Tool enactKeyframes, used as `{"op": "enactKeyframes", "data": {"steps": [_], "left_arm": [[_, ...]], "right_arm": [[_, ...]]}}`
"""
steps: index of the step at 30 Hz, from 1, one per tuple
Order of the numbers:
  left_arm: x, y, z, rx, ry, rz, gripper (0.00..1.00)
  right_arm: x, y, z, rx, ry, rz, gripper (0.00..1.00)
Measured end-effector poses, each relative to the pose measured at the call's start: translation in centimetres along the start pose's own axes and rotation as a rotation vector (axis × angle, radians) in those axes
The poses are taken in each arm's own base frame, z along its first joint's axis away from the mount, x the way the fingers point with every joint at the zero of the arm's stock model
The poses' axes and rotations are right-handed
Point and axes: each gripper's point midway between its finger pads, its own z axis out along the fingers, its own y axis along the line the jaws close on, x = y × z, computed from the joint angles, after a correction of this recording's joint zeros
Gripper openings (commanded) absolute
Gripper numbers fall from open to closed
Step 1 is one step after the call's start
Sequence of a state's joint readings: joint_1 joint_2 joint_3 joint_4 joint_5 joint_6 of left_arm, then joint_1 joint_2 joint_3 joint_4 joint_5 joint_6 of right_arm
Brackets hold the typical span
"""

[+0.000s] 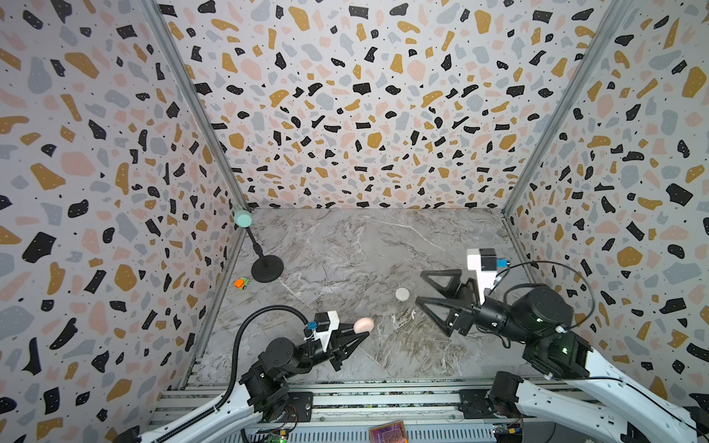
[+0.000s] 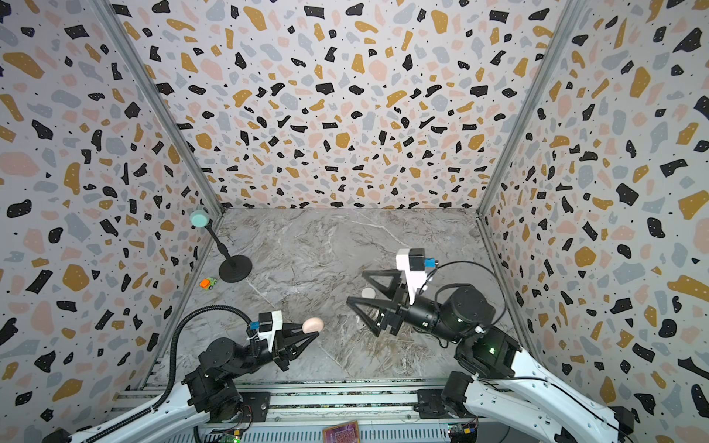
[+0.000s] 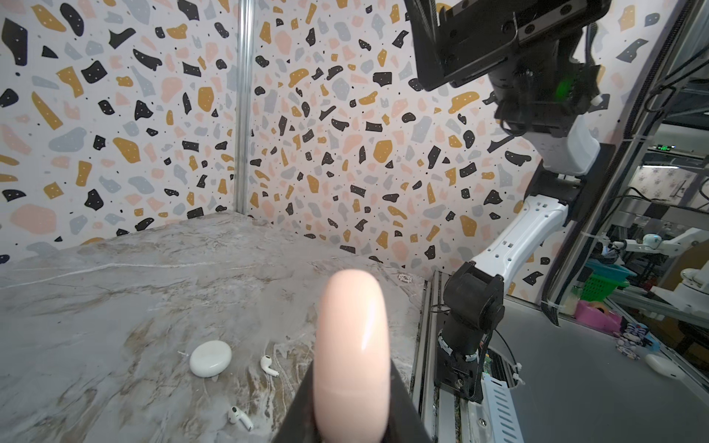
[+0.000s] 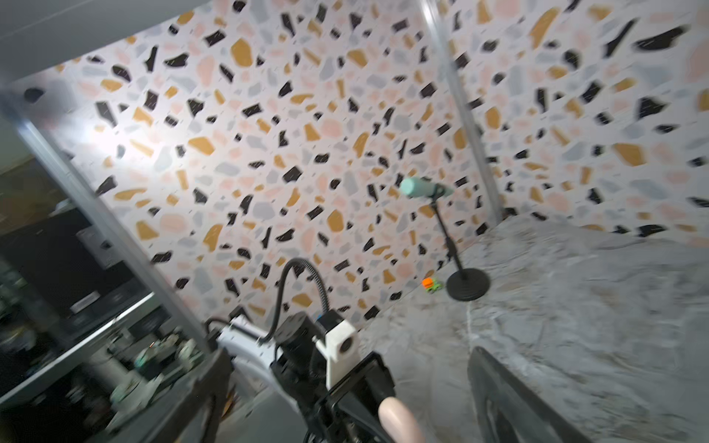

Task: Insert the wireless bluetooth earbuds into the charging case
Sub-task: 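Lower the closed pink case with the left gripper while the right arm retracts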

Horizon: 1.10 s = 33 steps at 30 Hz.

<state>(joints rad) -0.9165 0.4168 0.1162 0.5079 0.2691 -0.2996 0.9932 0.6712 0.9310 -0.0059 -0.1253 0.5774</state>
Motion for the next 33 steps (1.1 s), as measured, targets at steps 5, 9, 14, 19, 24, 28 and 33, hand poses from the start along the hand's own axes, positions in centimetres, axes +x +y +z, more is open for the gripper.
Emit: {"op": "enactKeyframes", "data": {"steps": [5, 9, 14, 19, 24, 28, 33], "left_arm": [[-1.6, 1.9, 1.9, -0.129, 0.078, -0.115, 0.0], [-4.0, 3.4, 4.2, -0.238, 0.123, -0.221, 0.0], [-2.3, 6.1, 6.3, -0.352, 0.218, -0.33, 0.0], [1.7, 10.9, 5.9, -0.509, 0.314, -0.414, 0.0], [5.0, 14.9, 5.9, -0.608, 0.385, -0.475, 0.0], [6.9, 16.6, 7.1, -0.614, 0.436, -0.504, 0.0], [9.2, 18.8, 7.8, -0.62, 0.487, -0.545, 0.0]], "right_arm": [[0.8, -6.2, -0.9, 0.325, 0.001, 0.014, 0.97], [3.6, -10.2, -1.3, 0.49, 0.07, 0.009, 0.97], [6.2, -13.3, -2.2, 0.607, 0.137, 0.0, 0.98], [6.8, -14.5, -2.9, 0.649, 0.149, 0.0, 0.97], [7.9, -15.5, -3.4, 0.673, 0.165, 0.003, 0.97], [8.7, -16.2, -3.6, 0.688, 0.184, 0.006, 0.97], [9.9, -16.9, -3.8, 0.696, 0.21, 0.014, 0.97]]}}
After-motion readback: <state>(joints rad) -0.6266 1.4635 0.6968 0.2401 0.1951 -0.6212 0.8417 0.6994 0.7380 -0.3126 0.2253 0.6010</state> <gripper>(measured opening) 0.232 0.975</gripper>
